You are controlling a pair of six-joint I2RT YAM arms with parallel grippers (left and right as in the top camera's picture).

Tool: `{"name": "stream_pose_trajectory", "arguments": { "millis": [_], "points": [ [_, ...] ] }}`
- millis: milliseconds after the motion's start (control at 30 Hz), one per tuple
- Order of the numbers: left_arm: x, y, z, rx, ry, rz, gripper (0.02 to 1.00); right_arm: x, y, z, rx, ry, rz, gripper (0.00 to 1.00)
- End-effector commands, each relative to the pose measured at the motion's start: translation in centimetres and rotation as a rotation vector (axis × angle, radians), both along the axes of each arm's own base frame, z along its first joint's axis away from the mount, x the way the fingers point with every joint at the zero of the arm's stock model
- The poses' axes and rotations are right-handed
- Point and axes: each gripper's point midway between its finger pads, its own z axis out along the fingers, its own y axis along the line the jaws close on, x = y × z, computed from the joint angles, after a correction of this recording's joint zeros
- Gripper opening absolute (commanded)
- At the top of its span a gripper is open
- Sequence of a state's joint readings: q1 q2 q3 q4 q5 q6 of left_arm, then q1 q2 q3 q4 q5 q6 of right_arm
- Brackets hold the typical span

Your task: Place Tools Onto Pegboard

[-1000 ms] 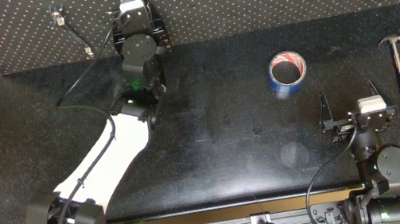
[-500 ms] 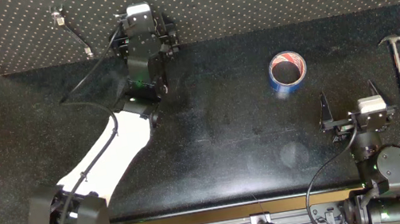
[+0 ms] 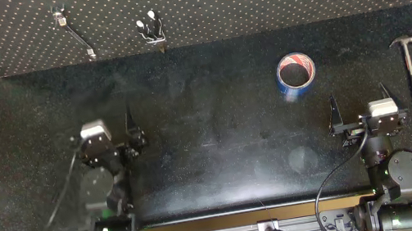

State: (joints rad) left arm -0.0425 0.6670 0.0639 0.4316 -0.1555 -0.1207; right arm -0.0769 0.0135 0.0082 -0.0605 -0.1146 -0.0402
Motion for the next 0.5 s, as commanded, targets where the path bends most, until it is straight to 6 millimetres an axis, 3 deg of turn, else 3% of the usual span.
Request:
{"name": "stream_pose_trajectory", "arguments": {
  "millis": [33,133,200,233,500],
  "points": [
    [-1.9,0.1,0.1,-0.007,-0.045,-0.002,0.996,0.0,-0.1,-0.1,-0.01,-0.003,-0.002,0.976],
    [-3.7,0.2,-1.6,-0.001,0.024,-0.002,0.996,0.0,-0.1,-0.1,-0.01,-0.003,-0.002,0.976],
    [-4.2,0.2,-0.5,0.042,-0.022,-0.009,0.996,0.0,-0.1,-0.1,-0.01,-0.003,-0.003,0.976],
    [-4.4,0.1,1.4,0.052,-0.103,-0.013,0.998,0.0,-0.1,-0.1,-0.01,-0.003,-0.003,0.976],
    [-4.5,0.9,1.4,0.054,-0.102,0.017,0.996,0.0,-0.1,-0.1,-0.01,-0.003,-0.003,0.976]
  ]
}}
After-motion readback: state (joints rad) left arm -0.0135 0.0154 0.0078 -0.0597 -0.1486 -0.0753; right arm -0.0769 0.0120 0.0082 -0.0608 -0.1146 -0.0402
